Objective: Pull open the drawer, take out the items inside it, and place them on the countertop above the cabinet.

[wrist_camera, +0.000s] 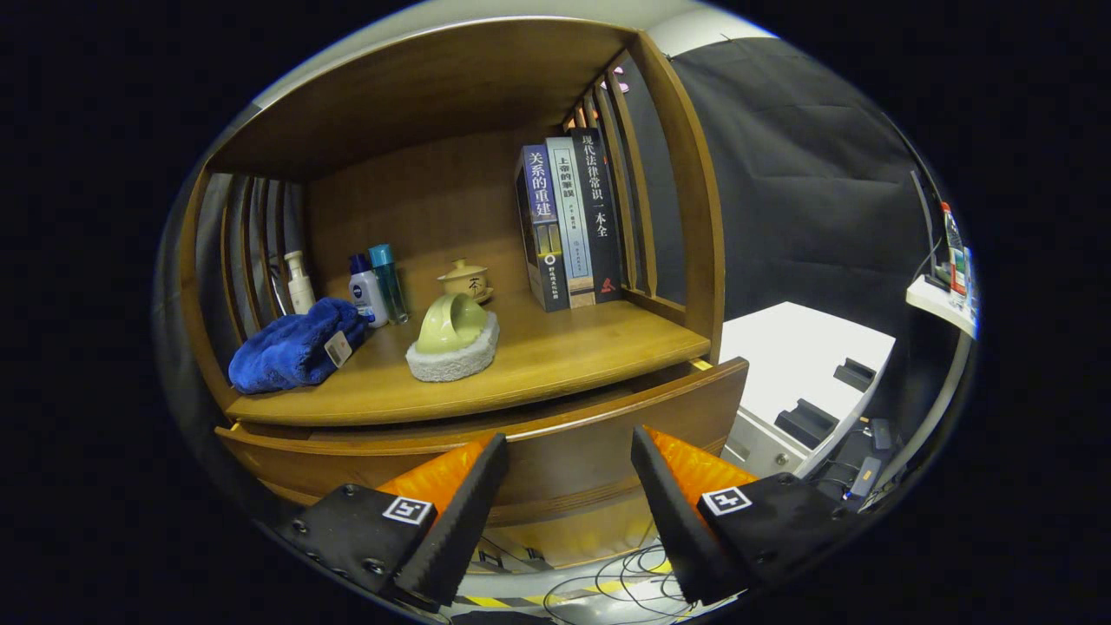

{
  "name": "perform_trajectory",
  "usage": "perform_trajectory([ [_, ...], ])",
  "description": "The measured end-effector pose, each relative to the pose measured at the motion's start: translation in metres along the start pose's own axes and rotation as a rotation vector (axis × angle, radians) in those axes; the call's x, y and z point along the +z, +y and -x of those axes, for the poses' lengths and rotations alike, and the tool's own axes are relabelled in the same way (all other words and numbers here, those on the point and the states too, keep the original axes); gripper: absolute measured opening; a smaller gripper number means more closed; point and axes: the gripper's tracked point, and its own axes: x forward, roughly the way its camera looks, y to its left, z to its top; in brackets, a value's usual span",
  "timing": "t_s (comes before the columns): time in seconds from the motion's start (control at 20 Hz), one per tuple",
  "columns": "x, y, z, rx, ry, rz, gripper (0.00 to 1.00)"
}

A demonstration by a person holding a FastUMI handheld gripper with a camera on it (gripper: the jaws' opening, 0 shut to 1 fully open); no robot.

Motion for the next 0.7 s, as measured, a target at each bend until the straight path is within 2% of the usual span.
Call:
perform_trajectory([
  [0.45, 0.005, 0.004, -0.017, -0.006, 0.002, -0.018, 0.97],
  [0.7, 0.008, 0.006, -0.026, 0.018, -0.002, -0.02, 0.97],
])
